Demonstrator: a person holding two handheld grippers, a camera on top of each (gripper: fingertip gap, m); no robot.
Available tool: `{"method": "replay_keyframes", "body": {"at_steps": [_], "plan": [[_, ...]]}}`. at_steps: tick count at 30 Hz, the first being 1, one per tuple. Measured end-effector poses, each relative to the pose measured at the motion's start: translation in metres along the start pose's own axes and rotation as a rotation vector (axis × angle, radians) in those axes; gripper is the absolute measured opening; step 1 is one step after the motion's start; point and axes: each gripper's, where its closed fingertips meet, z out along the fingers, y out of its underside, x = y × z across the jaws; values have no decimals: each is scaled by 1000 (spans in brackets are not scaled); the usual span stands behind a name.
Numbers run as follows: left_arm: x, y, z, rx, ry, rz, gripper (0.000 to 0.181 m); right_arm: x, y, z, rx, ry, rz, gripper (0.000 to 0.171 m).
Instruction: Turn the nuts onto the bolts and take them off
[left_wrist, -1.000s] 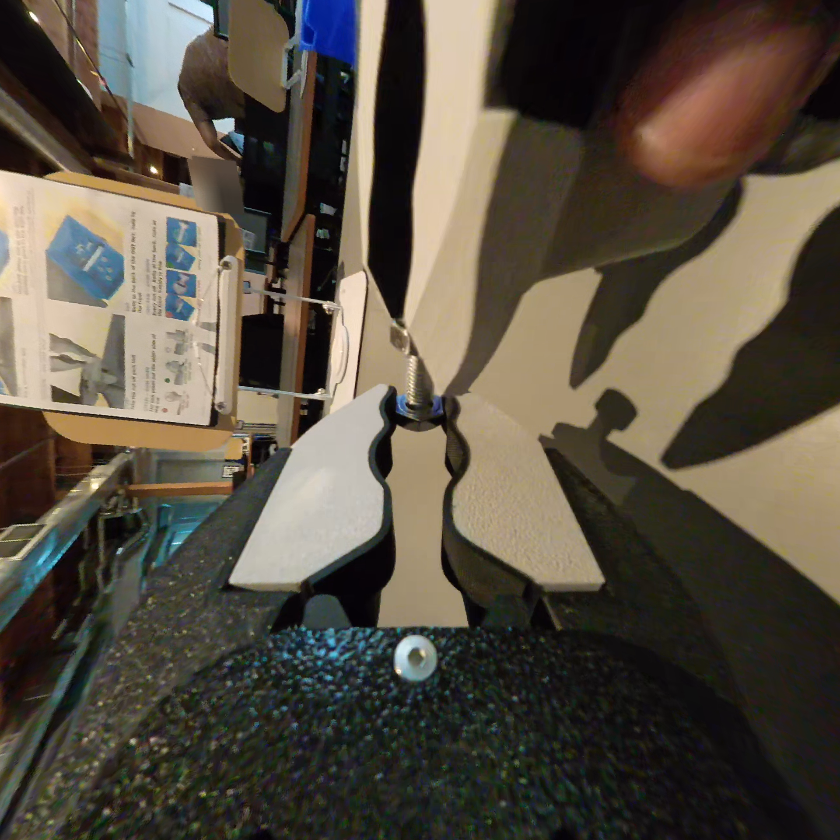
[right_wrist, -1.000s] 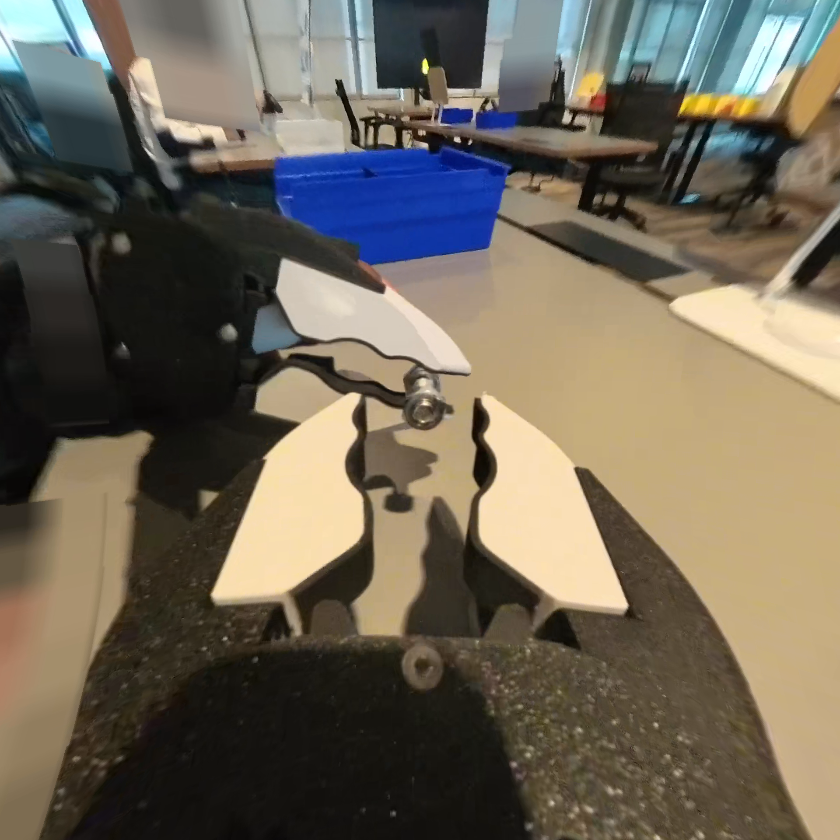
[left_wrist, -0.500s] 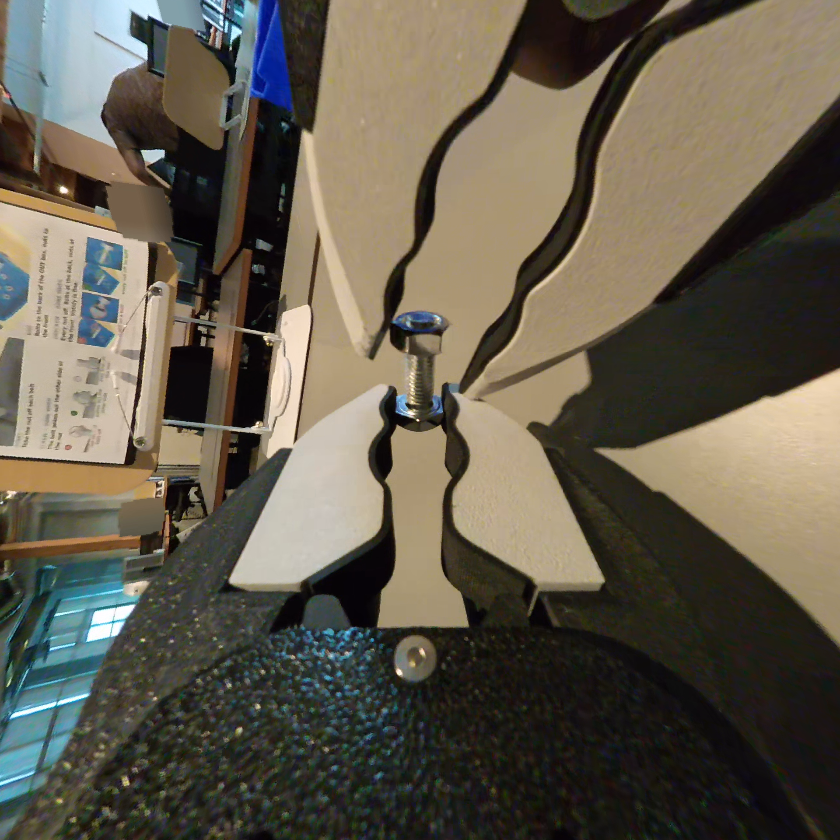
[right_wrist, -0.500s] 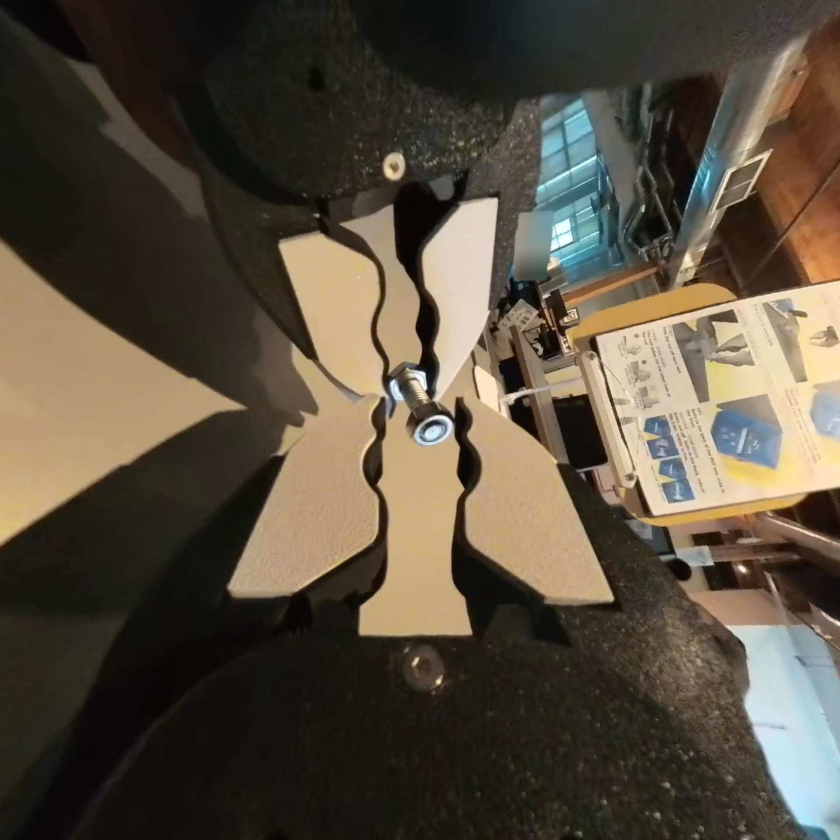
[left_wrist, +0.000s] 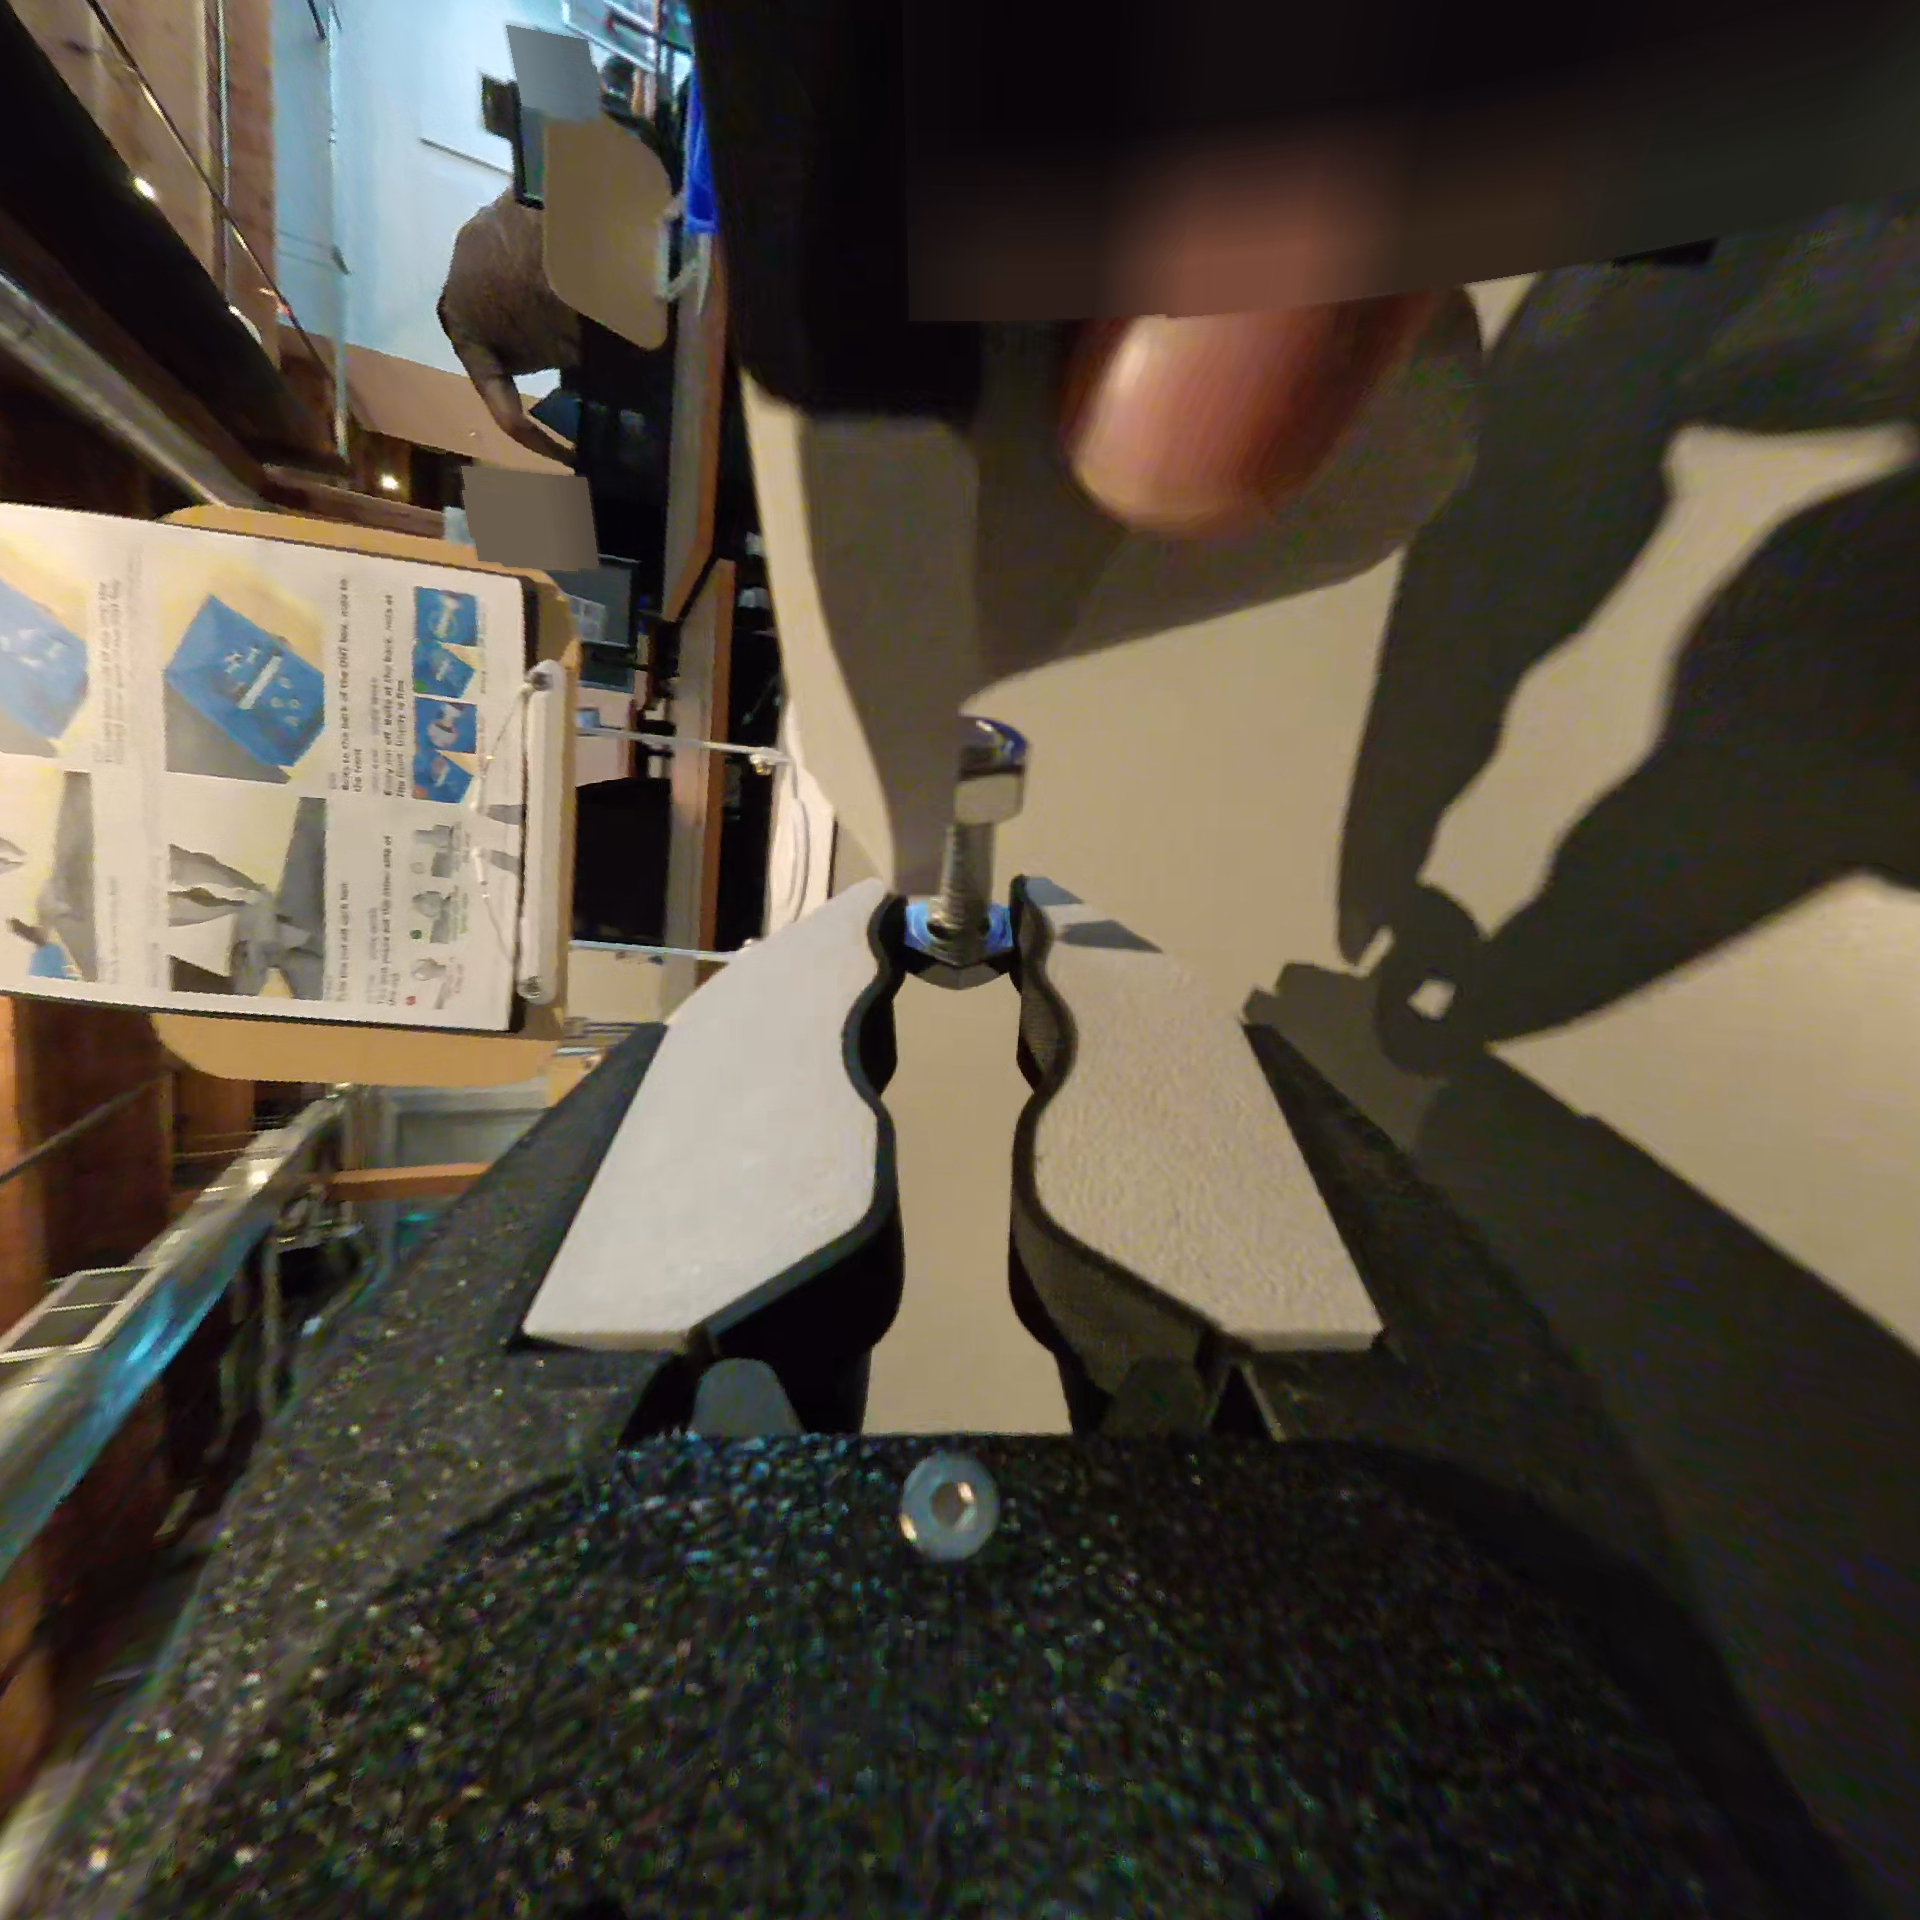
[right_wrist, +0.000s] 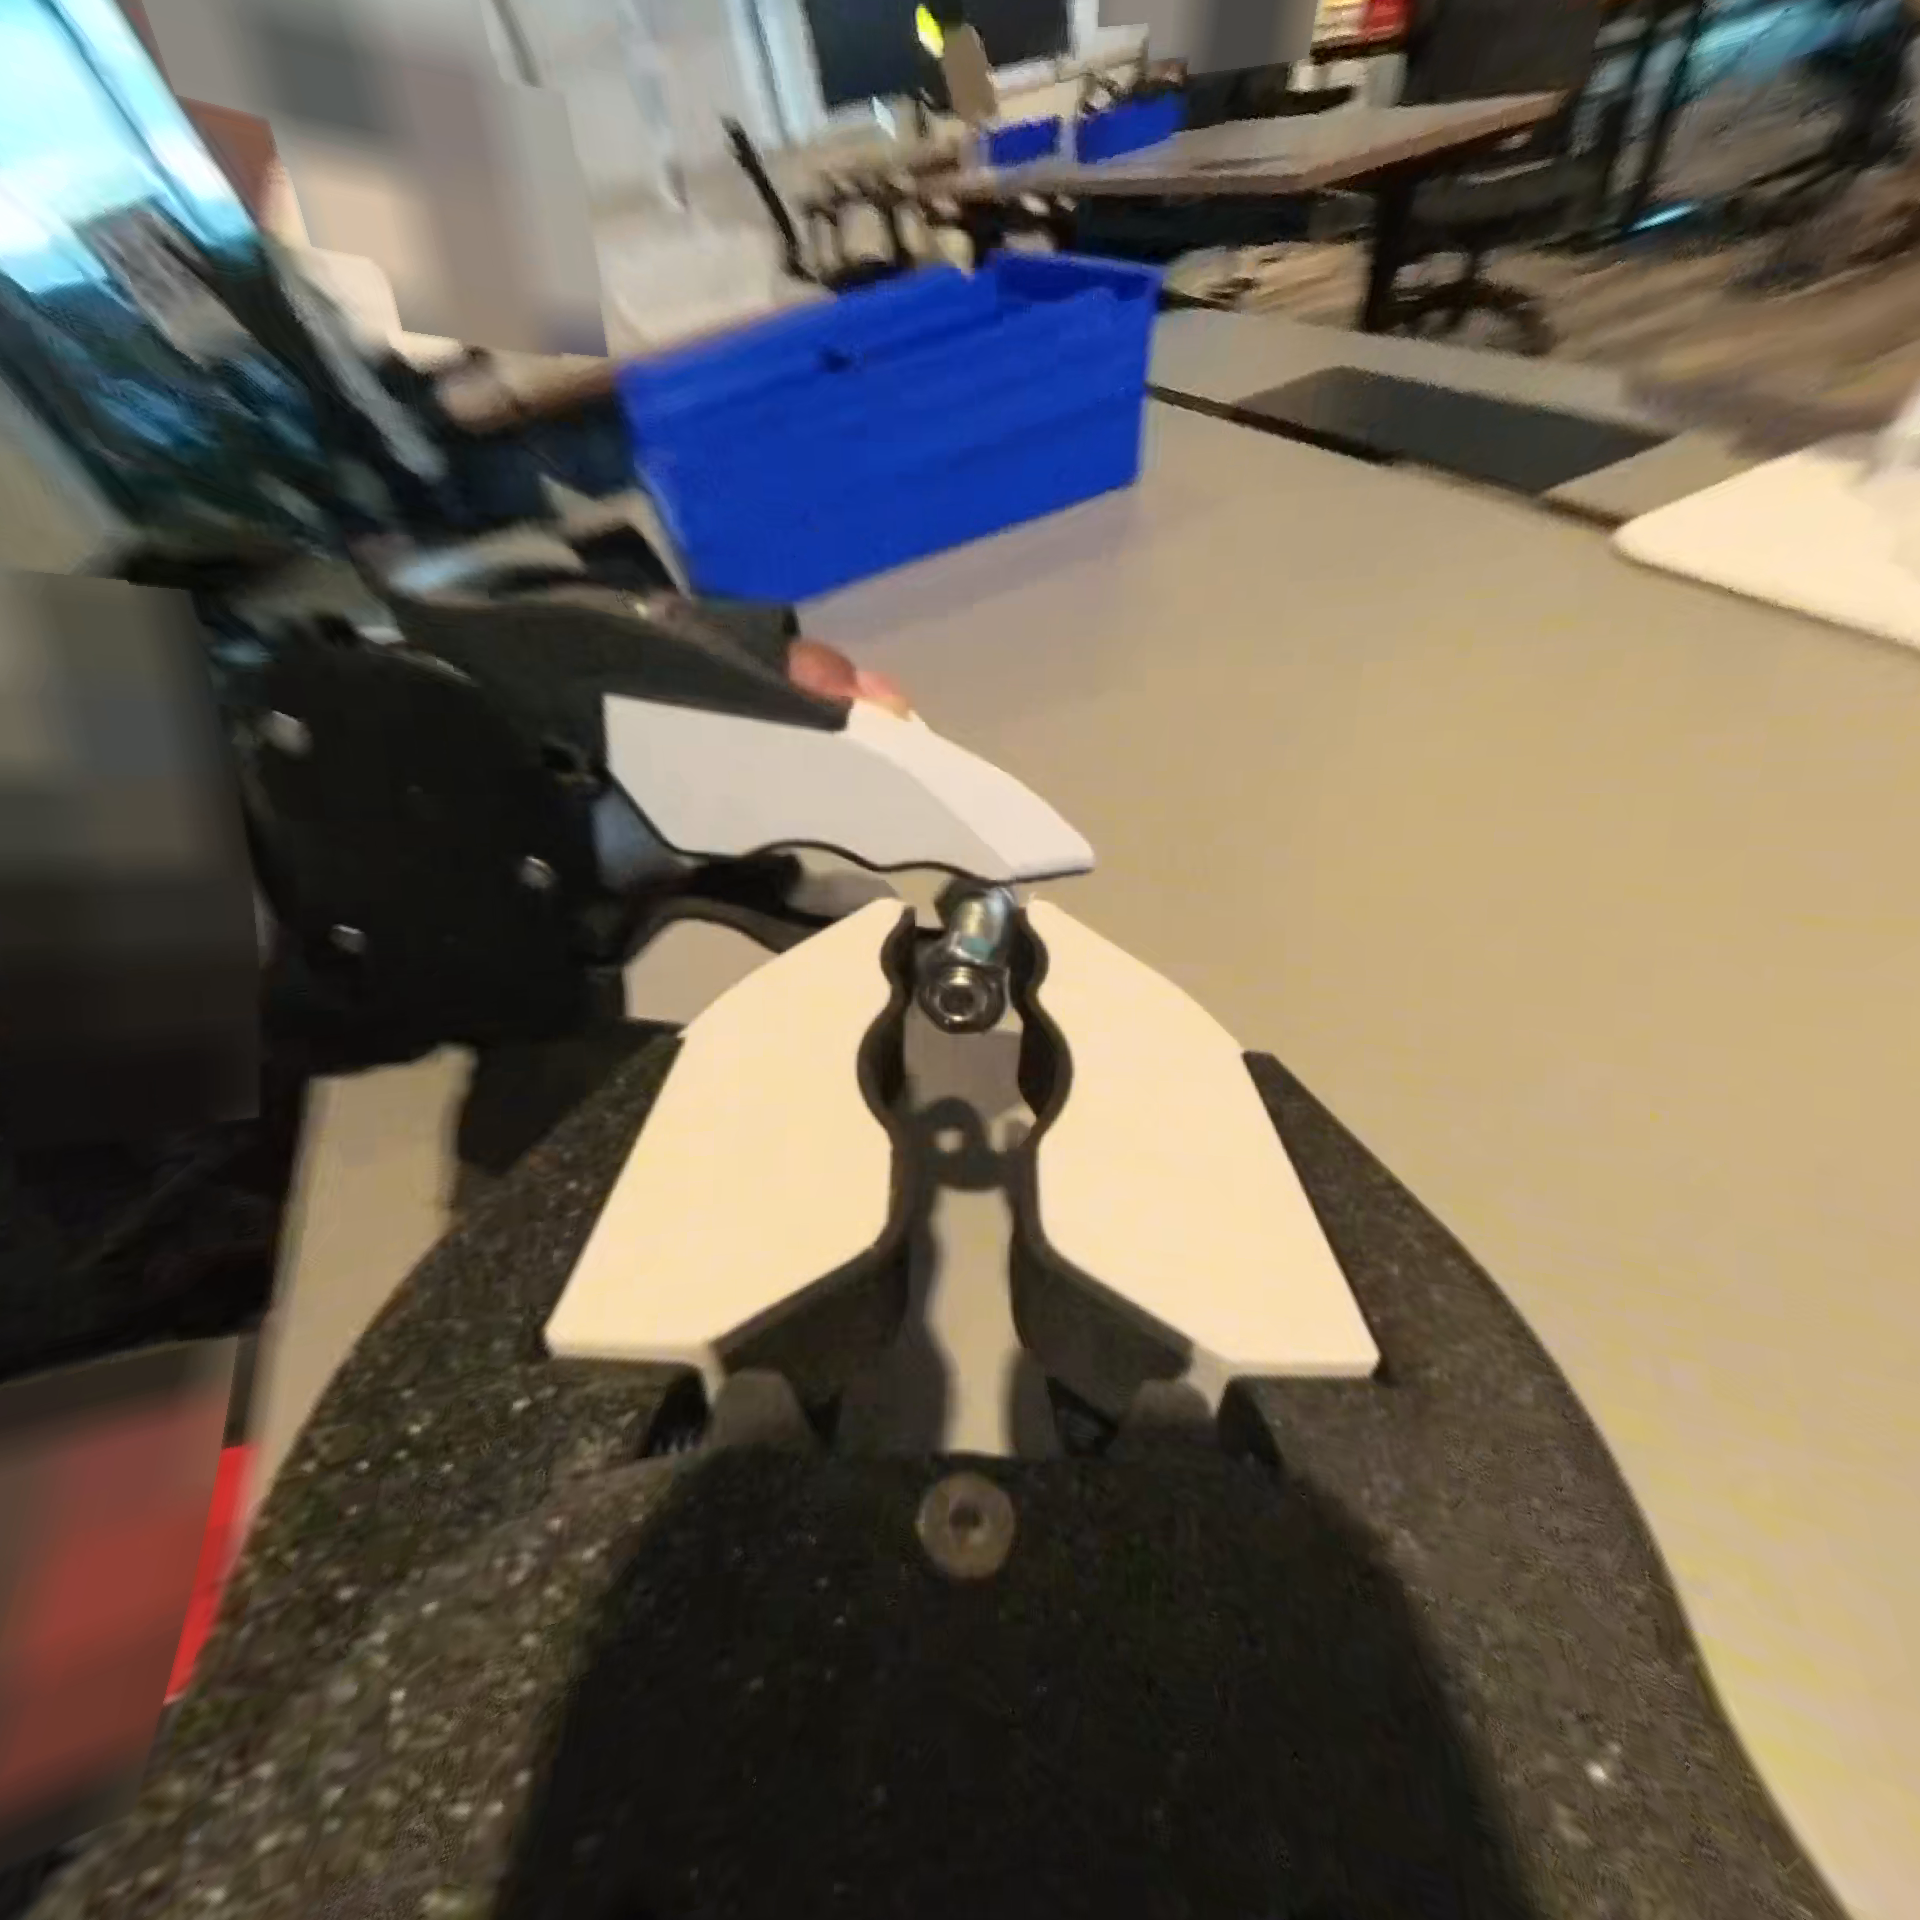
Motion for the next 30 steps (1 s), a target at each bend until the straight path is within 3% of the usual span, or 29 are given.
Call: {"method": "replay_keyframes", "body": {"at_steps": [2,4,6,10,12,16,19,22,25,30], "plan": [[1,0,1,13,27,-44,19,-4,-6,-3,52,-141,130,25],[3,1,2,22,53,-75,19,-4,-12,-8,82,-195,113,35],[5,1,2,38,82,-108,19,2,-14,-14,82,-127,-94,40],[7,-2,1,77,127,-168,19,10,-4,-21,-33,131,-747,46],[8,-4,0,89,139,-171,19,11,1,-20,-95,215,-970,46],[13,-8,-2,117,171,-169,19,5,11,-13,-132,222,-1084,43],[17,-12,-3,139,193,-149,19,5,17,-11,-158,221,-1138,31],[18,-12,-2,133,190,-130,19,1,17,-10,-146,220,-1135,20],[12,-5,0,92,140,-112,19,7,17,-6,-169,259,-997,19],[-6,4,-2,-10,-27,-2,19,5,10,2,-101,160,-370,19]]}}
